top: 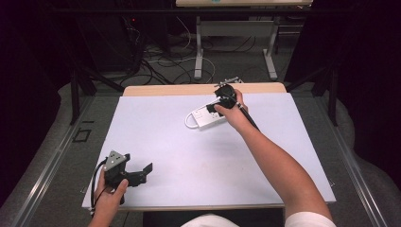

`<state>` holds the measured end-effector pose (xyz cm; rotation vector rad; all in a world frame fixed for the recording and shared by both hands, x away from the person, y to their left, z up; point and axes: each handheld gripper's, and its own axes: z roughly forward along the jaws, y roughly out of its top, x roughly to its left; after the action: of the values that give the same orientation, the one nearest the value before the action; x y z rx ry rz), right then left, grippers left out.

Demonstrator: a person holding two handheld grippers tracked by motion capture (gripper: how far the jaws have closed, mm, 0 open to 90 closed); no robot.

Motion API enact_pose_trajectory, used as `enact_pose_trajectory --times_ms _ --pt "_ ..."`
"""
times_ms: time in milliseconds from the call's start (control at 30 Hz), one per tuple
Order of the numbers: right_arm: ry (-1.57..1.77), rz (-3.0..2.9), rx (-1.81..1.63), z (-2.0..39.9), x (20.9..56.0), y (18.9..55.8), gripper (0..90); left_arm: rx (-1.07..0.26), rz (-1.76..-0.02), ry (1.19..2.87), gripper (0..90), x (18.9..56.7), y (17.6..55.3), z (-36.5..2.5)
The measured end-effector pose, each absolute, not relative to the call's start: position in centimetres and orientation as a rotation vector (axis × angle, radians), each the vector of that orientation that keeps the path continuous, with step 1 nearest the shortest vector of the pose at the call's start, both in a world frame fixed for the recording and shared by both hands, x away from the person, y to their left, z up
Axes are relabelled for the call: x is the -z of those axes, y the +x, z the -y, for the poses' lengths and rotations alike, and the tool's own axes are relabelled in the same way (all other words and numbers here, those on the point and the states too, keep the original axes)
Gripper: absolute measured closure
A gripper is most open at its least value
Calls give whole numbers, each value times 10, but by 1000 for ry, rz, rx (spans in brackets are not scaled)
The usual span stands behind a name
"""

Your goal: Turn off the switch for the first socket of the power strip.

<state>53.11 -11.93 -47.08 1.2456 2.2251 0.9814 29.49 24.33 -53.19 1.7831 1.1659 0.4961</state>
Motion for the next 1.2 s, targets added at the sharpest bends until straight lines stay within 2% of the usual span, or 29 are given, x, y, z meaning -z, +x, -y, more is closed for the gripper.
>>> enact_pose_trajectory --times_ms 133,1200 --pt "1220 -2243 -969 123 468 523 0 -495 -1165 1786 1 532 295 -243" --pt "1162 -2227 -1060 166 452 458 0 -494 -1165 1788 1 531 294 -242"
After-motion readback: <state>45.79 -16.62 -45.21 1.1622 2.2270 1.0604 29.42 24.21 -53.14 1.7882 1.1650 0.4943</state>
